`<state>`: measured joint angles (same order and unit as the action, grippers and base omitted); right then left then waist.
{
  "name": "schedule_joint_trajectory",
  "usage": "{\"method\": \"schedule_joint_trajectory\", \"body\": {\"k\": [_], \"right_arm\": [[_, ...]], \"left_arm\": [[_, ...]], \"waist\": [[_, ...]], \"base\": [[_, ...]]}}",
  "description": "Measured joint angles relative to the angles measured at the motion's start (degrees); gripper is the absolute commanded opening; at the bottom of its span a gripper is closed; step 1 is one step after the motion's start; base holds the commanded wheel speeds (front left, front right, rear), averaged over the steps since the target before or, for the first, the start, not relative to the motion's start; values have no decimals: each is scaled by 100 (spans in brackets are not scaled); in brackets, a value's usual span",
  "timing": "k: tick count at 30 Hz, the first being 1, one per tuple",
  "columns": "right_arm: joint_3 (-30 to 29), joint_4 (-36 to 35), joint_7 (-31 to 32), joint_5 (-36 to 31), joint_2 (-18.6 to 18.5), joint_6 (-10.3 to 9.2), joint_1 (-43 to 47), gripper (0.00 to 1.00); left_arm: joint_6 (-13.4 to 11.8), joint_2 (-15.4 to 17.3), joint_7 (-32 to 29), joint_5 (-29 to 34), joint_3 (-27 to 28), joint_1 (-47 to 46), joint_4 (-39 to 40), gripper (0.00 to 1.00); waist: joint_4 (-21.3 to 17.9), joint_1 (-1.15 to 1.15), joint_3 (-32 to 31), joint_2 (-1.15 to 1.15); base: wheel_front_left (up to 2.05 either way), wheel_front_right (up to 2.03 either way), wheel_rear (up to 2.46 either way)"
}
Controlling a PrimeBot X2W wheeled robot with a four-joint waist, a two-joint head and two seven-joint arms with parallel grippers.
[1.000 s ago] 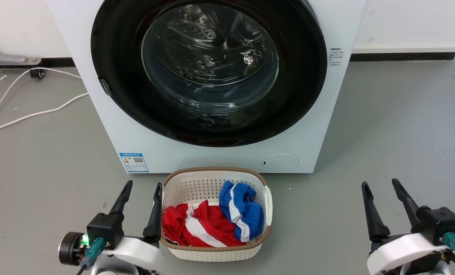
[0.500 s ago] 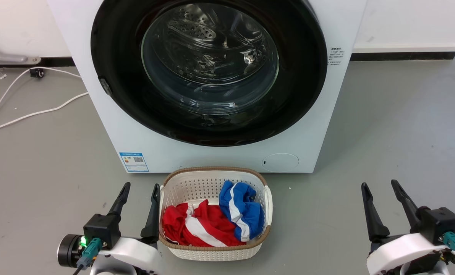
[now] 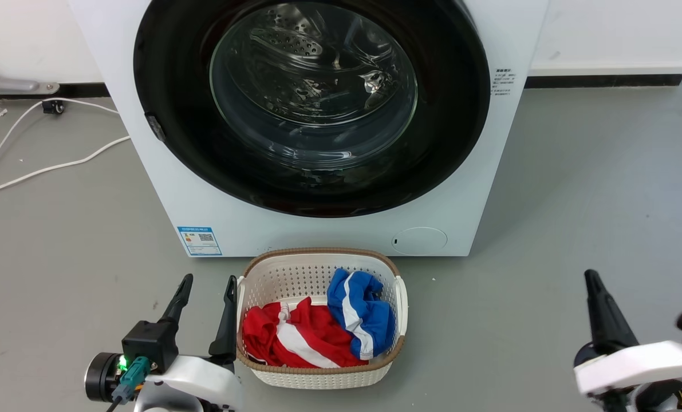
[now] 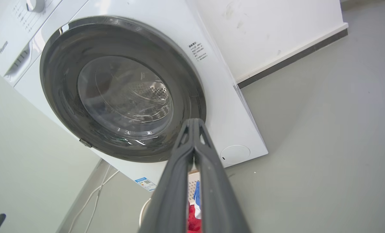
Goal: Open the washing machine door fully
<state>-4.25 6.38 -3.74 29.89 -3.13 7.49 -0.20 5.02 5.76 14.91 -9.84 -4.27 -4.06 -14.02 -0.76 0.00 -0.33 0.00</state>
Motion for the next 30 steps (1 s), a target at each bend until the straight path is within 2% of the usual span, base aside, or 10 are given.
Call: {"method": "schedule_joint_trajectory", "body": {"k": [8, 13, 16, 21, 26, 30], "right_arm": [[-456, 257, 517, 4144, 13, 0, -398, 0], [-953, 371, 836, 5537, 15, 0, -919, 0], [-1196, 543, 1082, 6006, -76, 0, -1378, 0], [-1382, 1079, 1507, 6507, -710, -1, -2280, 0], [-1037, 1766, 2018, 6480, -1571, 0, -3362, 0], [-571, 2356, 2574, 6368, -2107, -1, -4297, 0]], "left_arm": [[7, -56, 0, 15, 26, -84, 112, 100], [5, -90, 0, 45, 63, -171, 213, 100], [5, -104, 8, 56, 87, -257, 320, 100], [13, -138, 8, 110, 58, -452, 505, 100], [37, -200, 15, 155, 5, -730, 700, 100], [37, -225, 15, 202, -47, -874, 828, 100]], "waist": [[-5, 0, 157, 0], [4, 0, 352, 0], [-1, 0, 520, 0], [9, 0, 892, 0], [57, 0, 1337, 0], [99, 1, 1680, 0]], "base": [[0, 0, 0], [0, 0, 0], [0, 0, 0], [0, 0, 0], [0, 0, 0], [0, 0, 0]]}}
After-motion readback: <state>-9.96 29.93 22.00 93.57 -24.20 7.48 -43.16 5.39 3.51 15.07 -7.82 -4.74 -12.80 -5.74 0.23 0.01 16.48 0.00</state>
